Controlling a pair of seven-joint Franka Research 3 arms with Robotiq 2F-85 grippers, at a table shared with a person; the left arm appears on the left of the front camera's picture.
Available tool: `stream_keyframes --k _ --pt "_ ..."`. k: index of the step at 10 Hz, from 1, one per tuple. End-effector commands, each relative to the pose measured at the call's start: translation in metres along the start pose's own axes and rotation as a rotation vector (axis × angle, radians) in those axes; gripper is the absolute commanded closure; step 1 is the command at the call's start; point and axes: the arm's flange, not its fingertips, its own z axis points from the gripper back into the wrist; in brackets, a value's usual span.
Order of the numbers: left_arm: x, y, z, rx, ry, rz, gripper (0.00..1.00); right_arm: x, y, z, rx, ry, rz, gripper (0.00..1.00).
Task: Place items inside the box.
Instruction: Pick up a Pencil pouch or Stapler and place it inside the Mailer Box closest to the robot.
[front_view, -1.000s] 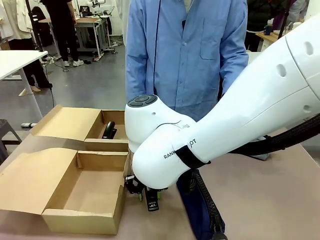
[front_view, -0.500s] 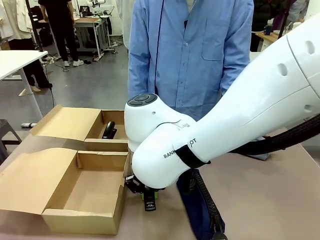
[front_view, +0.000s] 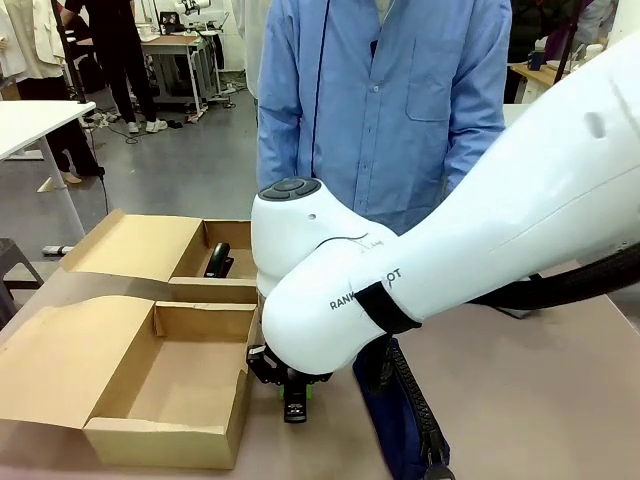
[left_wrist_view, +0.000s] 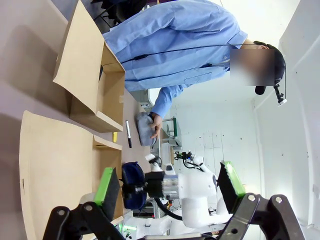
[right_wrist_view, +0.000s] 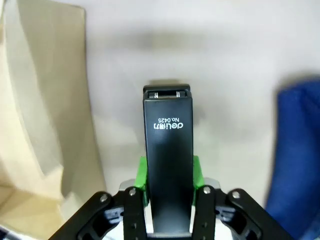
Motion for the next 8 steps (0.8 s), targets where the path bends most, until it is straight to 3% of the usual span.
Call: stream_keyframes --k 1,3,4,5,6,7,8 --pt "0.0 -0.001 -0.001 -0.025 -0.01 -0.021 0.0 -0.053 -0.014 0.037 0.007 -0.046 -0.125 0.89" --pt "0.0 -0.001 -0.001 -0.025 -0.01 -0.021 0.0 -0.113 -0.017 0.061 0.062 -0.019 -0.155 0.89" --pt "0.0 -0.001 -0.001 -0.025 -0.01 -0.021 0.0 -0.139 -0.013 0.067 0.112 -0.074 -0.119 0.89" --pt "0.0 -0.001 -0.001 -0.025 -0.01 -0.021 0.0 -0.146 -0.018 0.074 0.134 -0.139 -0.037 0.89" --pt "0.0 -0.001 -0.001 -0.025 -0.01 -0.021 0.0 -0.119 -0.009 0.063 0.063 -0.038 -0.112 0.89" --pt "0.0 -0.001 -0.001 -0.025 -0.01 -0.021 0.0 -0.144 -0.009 0.073 0.084 -0.081 -0.073 0.63" --pt "0.0 -0.001 -0.001 -0.025 -0.01 -0.021 0.0 -0.135 0.003 0.071 0.163 -0.114 -0.014 0.63"
